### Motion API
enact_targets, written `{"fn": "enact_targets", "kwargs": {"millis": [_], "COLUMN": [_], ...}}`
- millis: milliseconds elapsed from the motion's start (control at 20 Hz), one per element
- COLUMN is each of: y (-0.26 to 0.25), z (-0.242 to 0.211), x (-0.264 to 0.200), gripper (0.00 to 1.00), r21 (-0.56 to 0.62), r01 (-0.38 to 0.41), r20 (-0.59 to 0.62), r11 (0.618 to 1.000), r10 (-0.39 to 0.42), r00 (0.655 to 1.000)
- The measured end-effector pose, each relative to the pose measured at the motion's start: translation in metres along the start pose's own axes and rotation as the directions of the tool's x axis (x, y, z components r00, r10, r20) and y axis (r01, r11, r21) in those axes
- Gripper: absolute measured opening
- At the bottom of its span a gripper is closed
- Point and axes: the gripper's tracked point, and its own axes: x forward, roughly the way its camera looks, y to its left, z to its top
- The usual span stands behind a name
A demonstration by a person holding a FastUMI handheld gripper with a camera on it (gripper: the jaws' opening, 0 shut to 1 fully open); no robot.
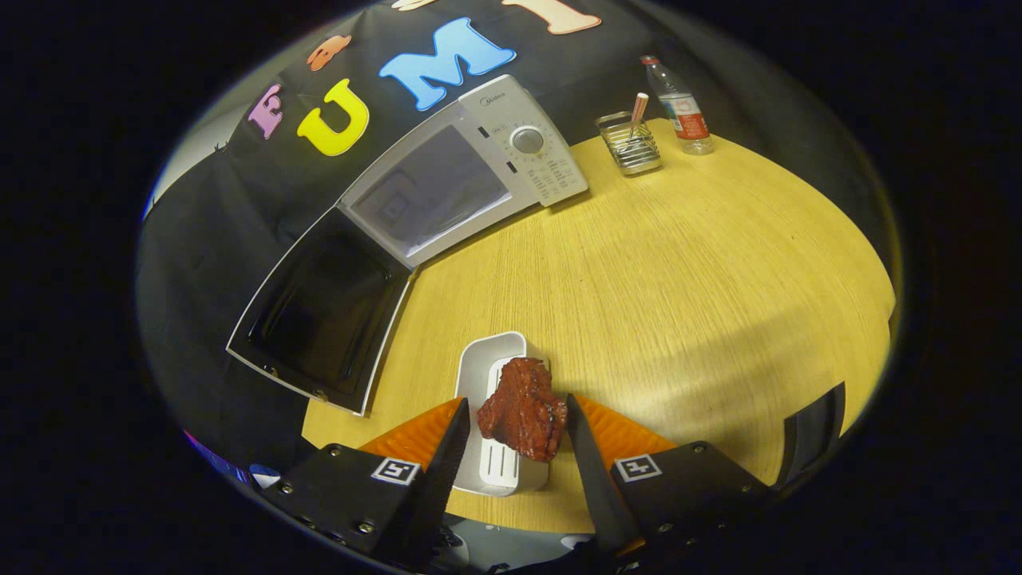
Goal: Open the microwave, put the food inside, and close the microwave door.
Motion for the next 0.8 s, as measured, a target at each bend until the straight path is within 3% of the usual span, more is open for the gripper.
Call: {"fn": "enact_targets", "kwargs": {"millis": [50, 150, 300, 400, 450, 500, 800], "y": [-0.006, -0.009, -0.005, -0.001, -0.001, -0.002, 0.003], "z": [0.002, 0.005, 0.006, 0.004, 0.01, 0.009, 0.019], "x": [0.001, 0.002, -0.002, -0.001, -0.002, -0.001, -0.013], "gripper": [0.74, 0.29, 0.31, 0.15, 0.15, 0.06, 0.06], "r21": [-0.004, 0.035, 0.073, 0.102, 0.102, 0.093, 0.076], "r01": [0.03, 0.032, -0.02, -0.03, -0.034, -0.027, -0.018], "r20": [0.013, 0.022, 0.016, 0.03, 0.046, 0.052, 0.079], "r11": [1.0, 0.999, 0.997, 0.994, 0.994, 0.995, 0.997], "r10": [-0.03, -0.032, 0.019, 0.027, 0.029, 0.022, 0.013], "r00": [0.999, 0.999, 1.0, 0.999, 0.999, 0.998, 0.997]}}
